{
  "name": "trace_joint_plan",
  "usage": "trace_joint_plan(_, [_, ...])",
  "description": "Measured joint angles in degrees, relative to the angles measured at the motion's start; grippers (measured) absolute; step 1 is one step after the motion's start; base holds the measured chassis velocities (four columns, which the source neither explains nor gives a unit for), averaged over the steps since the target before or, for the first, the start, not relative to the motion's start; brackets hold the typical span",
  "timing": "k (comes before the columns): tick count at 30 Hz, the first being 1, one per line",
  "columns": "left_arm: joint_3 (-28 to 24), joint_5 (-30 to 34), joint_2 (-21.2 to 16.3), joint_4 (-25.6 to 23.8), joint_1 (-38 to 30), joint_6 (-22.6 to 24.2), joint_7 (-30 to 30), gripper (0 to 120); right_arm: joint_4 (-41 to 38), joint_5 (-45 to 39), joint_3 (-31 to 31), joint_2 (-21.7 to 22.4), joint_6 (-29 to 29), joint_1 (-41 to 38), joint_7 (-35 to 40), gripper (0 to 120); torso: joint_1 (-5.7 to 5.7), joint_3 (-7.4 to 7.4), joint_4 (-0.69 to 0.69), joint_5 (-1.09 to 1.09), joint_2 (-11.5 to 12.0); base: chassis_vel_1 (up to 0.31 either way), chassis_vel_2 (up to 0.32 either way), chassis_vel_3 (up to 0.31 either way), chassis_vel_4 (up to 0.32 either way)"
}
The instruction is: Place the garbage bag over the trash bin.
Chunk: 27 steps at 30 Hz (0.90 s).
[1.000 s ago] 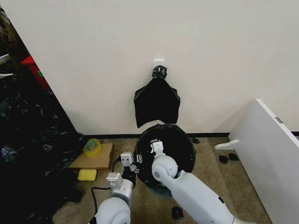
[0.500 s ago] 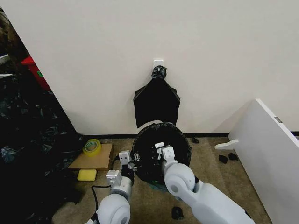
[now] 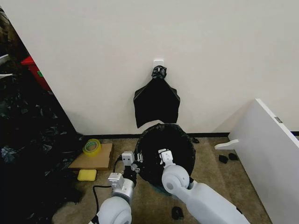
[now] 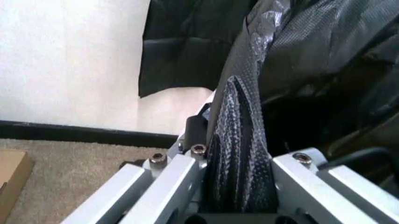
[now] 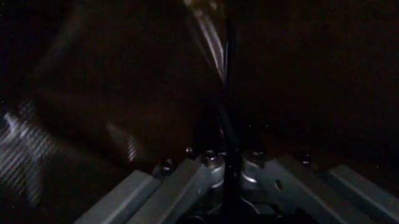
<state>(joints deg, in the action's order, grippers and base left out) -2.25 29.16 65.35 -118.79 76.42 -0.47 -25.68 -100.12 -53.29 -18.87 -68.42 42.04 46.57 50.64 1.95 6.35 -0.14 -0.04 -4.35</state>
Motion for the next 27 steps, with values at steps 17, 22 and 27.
trace_joint_plan(17, [-0.5,0.0,0.2,-0.1,0.3,-0.2,0.5,0,3.3,2.7,1.4,-1.3,-0.4,-1.5,-6.0,0,0.01,0.0,0.0,0.01,0.0,0.0,0.0,0.0,0.0])
trace_joint_plan(22, [-0.1,1.3,1.5,0.9,0.4,0.3,-1.0,0,-0.8,4.5,2.4,0.4,-0.8,1.8,-9.0,0,0.0,0.0,-0.01,0.01,0.0,0.0,0.0,0.0,0.0])
trace_joint_plan(27, [1.8,7.0,1.8,1.6,-0.7,2.4,-4.3,0,-9.3,4.6,5.2,3.5,-1.7,6.3,-13.6,14,0.0,0.0,0.0,0.01,0.0,0.0,0.0,0.0,0.0])
